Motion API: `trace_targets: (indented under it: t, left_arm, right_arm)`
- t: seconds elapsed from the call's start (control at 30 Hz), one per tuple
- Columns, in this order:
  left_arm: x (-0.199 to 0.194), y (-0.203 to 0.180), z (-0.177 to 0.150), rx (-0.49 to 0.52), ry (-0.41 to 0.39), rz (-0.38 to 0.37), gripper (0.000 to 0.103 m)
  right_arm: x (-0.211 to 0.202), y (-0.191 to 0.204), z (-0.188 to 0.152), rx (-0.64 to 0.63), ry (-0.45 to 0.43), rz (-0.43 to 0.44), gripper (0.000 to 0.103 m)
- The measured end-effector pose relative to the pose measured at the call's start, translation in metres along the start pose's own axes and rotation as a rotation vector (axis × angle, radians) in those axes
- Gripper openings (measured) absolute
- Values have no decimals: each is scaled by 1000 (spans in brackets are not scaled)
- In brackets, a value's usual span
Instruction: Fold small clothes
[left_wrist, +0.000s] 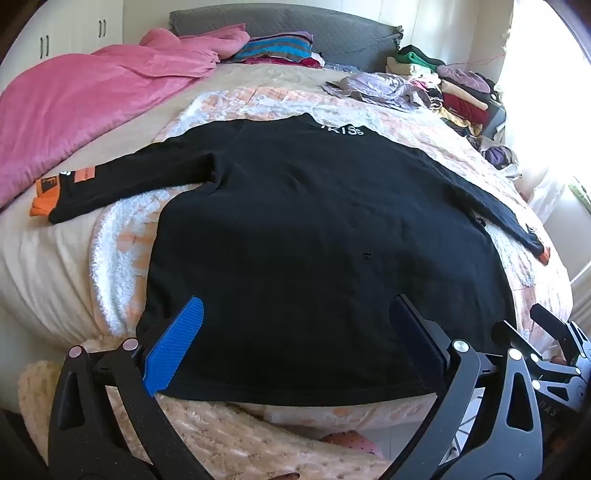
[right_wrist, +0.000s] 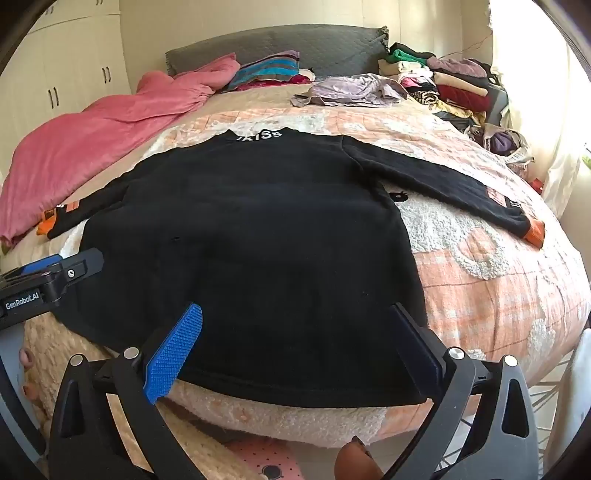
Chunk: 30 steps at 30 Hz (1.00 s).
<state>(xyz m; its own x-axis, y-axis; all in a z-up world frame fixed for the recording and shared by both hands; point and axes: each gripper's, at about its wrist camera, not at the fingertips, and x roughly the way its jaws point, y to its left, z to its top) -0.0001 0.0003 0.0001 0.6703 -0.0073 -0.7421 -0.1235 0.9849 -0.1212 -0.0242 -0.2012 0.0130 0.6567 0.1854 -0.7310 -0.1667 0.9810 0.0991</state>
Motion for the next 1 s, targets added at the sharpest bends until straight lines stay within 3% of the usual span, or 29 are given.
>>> trace_targets:
  t: [1.0]
  left_arm:
    - [-5,4,2,0,-3,4,94]
  right_arm:
    - [-7,8,-2,-20,-11,-9,99]
